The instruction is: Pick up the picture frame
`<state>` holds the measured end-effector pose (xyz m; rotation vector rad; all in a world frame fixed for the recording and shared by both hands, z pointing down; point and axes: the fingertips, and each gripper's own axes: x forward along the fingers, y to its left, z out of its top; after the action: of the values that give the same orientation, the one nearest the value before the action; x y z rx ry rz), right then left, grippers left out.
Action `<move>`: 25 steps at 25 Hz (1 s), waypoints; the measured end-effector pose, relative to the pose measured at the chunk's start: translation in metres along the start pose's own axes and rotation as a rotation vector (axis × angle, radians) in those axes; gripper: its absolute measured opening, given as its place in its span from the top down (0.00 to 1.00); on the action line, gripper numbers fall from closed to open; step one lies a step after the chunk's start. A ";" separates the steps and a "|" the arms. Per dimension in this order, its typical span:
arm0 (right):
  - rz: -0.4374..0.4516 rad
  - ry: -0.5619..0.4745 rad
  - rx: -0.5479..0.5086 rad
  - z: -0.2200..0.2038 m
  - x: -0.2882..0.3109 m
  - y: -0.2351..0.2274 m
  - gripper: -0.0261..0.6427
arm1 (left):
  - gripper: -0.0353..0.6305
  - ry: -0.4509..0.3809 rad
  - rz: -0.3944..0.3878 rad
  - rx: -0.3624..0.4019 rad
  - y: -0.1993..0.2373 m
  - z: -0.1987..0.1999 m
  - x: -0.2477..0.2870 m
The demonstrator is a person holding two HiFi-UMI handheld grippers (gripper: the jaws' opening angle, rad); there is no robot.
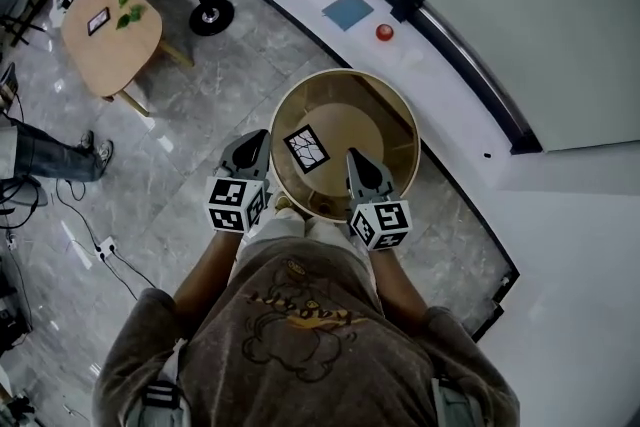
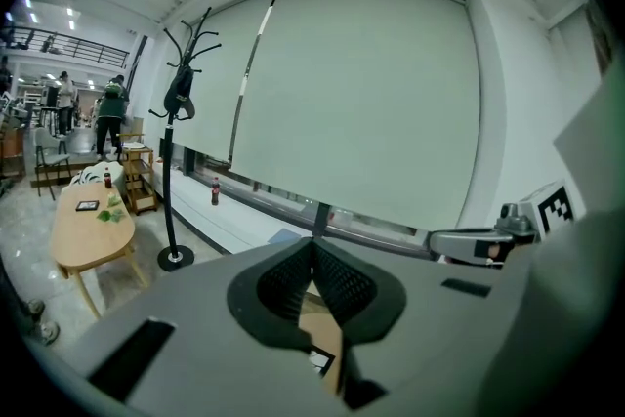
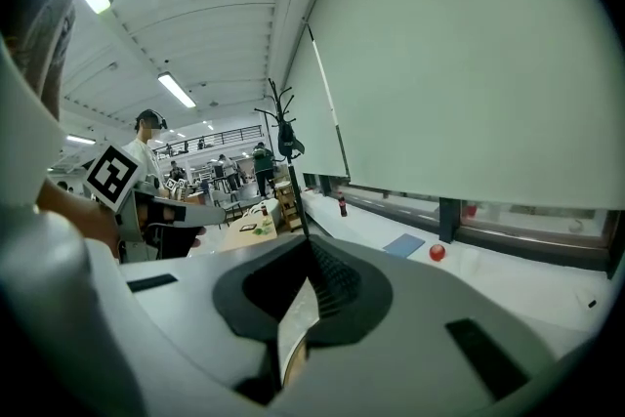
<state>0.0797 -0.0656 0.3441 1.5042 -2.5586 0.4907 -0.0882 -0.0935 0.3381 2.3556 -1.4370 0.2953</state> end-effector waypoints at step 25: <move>0.033 0.171 0.031 -0.088 0.079 -0.063 0.94 | 0.93 0.100 0.077 -0.110 0.034 -0.091 0.082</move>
<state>0.0915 -0.1290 0.4613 1.3674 -2.4583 0.6360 -0.0795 -0.1368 0.4577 2.1712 -1.4604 0.3402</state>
